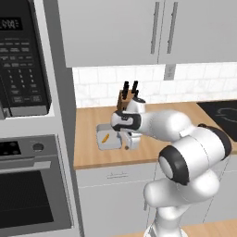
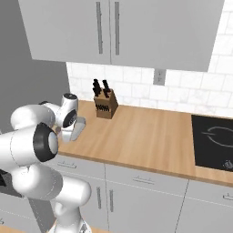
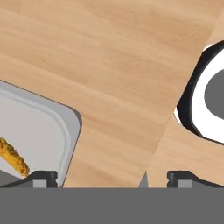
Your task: Take the meat container that has the shrimp and place it on the second highest rack of the freezer. Then take the vegetable container that has the mushroom and cucumber and place it on the highest rack of the freezer.
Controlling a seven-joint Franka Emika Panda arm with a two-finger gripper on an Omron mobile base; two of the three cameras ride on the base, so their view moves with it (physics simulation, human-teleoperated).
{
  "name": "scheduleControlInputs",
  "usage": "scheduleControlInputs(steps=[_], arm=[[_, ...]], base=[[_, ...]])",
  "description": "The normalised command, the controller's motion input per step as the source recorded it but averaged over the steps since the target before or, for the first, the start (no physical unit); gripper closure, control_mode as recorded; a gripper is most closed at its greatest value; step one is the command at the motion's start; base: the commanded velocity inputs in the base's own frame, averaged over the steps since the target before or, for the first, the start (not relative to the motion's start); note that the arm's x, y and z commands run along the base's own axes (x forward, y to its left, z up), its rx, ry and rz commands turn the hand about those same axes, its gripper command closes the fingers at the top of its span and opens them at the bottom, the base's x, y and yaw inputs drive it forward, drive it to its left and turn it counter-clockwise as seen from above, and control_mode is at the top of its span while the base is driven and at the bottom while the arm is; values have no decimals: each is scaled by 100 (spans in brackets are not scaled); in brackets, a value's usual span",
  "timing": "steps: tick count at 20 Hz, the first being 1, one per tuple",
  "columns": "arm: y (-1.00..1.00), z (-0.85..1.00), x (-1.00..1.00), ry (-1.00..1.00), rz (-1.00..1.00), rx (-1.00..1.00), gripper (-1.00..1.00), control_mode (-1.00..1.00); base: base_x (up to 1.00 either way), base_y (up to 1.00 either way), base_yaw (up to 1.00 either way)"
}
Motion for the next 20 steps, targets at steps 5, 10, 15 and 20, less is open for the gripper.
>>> scheduleControlInputs(steps=[5, 10, 15, 20], arm=[[8, -23, 24, 5, 0, 0, -100, -100], [11, -15, 23, 3, 0, 0, -100, -100], [11, -13, 25, 0, 0, 0, -100, -100], [5, -23, 18, 0, 0, 0, -100, -100]], base=[[0, 0, 0], [0, 0, 0], [0, 0, 0], [0, 0, 0]])
